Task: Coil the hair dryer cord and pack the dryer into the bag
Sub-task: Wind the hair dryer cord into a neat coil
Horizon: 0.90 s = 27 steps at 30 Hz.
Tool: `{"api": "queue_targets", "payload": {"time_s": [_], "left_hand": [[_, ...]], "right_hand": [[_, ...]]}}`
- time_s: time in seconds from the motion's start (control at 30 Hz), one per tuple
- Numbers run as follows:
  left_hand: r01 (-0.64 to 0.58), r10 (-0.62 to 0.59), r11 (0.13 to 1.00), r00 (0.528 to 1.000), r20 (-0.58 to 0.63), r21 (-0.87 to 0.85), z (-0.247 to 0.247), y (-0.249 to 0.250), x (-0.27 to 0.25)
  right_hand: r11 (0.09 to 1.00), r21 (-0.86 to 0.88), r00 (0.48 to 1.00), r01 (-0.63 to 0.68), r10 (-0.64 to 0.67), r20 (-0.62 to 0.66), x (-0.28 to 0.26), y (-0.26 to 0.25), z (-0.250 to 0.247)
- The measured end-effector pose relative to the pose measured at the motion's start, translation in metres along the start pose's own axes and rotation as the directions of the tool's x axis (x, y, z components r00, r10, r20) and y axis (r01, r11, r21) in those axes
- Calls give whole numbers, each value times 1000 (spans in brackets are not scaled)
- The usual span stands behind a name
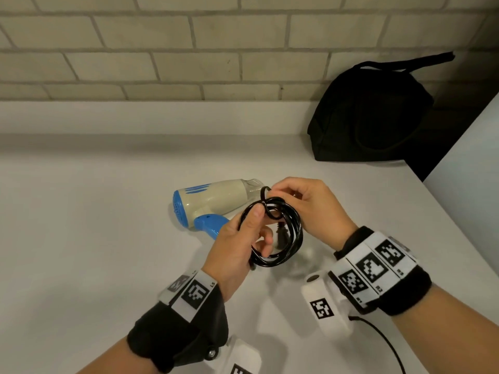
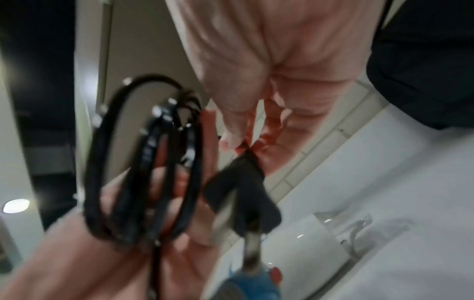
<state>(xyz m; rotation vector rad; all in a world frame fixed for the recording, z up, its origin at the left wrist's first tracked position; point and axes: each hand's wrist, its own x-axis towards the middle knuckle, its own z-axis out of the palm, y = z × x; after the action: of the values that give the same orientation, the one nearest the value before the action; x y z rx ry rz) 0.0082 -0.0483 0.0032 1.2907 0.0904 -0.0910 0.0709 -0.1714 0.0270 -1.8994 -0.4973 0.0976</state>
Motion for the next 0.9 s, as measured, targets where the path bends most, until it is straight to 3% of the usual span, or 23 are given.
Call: {"api": "queue_targets", "payload": {"time_s": [0.13,0.27,0.43,0.6,0.67,0.73,0.8,0.9], "left_hand": [[-10,27,991,990,-135,131,0,-3,-2],[-29,76,982,965,-250,188,4,-5,-2],[-77,128,977,959,-252,201,9,-7,-6],[-30,65,985,975,-213,167,9,-3,-8],[17,8,994,973,-230,107,8,-5,-8],[64,-42,995,964,-261,76,6,-7,-7],[84,-59,994,956,-286,76,5,-8,-6],[65,-51,997,954,-296,39,5,-4,-5]], "right_hand": [[960,267,991,-84,109,-81,-6,-3,1],[921,371,977,-121,177,-121,-9,-1,4],[877,466,952,-120,235,-195,-11,0,11],[815,553,942,-172,300,-149,-11,1,14],[817,538,943,-209,315,-111,-11,4,13],[887,407,953,-217,282,-107,-12,7,12],[970,203,976,-132,163,-144,-13,8,11],[999,39,993,8,-4,-116,-23,2,10]]}}
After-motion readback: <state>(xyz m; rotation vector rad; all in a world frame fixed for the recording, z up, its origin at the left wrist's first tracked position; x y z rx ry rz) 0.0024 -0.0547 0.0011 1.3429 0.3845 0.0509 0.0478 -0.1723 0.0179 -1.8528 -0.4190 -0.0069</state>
